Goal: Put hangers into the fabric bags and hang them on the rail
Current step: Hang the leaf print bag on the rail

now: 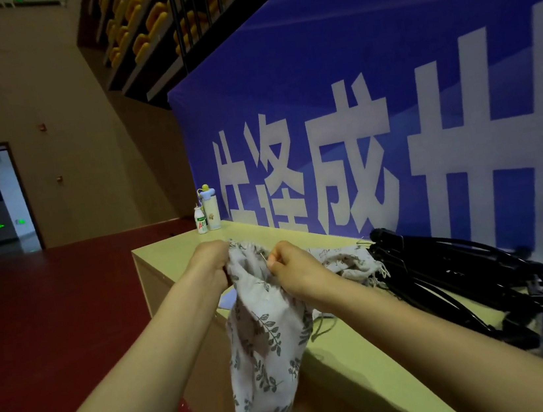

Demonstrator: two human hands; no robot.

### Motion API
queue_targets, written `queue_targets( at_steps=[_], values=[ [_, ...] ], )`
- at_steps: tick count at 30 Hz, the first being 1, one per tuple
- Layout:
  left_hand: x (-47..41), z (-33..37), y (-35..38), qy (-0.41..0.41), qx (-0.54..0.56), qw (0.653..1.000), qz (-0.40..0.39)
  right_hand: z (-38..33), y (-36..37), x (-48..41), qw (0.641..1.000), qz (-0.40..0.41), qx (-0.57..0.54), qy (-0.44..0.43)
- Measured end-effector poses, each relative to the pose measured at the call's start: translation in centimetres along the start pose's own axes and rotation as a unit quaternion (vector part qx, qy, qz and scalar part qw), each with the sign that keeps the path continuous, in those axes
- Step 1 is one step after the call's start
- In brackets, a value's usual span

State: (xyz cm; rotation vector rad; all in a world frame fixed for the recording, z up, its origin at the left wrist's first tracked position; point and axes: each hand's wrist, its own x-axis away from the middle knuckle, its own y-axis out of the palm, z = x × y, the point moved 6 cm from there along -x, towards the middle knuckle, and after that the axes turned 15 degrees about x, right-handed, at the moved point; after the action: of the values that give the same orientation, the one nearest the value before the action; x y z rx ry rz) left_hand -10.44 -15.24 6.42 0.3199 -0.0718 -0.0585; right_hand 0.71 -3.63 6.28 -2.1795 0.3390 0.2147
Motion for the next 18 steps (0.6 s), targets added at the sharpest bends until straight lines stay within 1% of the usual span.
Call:
queue_targets(
  at_steps=[1,3,5,7,9,11,13,15,17,18],
  values=[
    [0.3,0.1,0.3,0.022,-0.039,0.999,-0.008,0.2,0.0,0.0,1.0,-0.002,0.027,0.002],
    [1.2,0.8,1.5,0.113,-0.146,0.983,-0.014,0.5,-0.1,0.0,0.993,-0.01,0.116,-0.001],
    [2.9,1.8,2.6,0.202,-0.259,0.944,-0.014,0.1,0.2,0.0,0.978,-0.029,0.204,-0.015],
    [4.3,2.2,4.1,0.248,-0.321,0.914,-0.029,0.0,0.3,0.1,0.967,-0.036,0.25,-0.031],
    [5.0,1.8,5.9,0.268,-0.342,0.899,-0.049,0.5,-0.4,0.3,0.963,-0.018,0.265,-0.046],
    [5.3,1.5,7.1,0.275,-0.341,0.898,-0.05,1.6,-1.5,0.5,0.975,0.022,0.218,-0.046],
    [5.2,1.1,7.9,0.273,-0.336,0.9,-0.043,3.7,-3.3,1.1,0.985,0.092,0.144,-0.02],
    [4.7,0.5,8.6,0.27,-0.332,0.903,-0.045,6.5,-5.5,1.9,0.982,0.166,0.091,0.022],
    [4.4,-0.4,9.4,0.268,-0.328,0.904,-0.056,10.1,-8.1,2.7,0.965,0.219,0.121,0.077],
    [4.2,-0.7,9.7,0.267,-0.325,0.905,-0.057,12.0,-9.1,2.9,0.955,0.225,0.156,0.11]
  ],
)
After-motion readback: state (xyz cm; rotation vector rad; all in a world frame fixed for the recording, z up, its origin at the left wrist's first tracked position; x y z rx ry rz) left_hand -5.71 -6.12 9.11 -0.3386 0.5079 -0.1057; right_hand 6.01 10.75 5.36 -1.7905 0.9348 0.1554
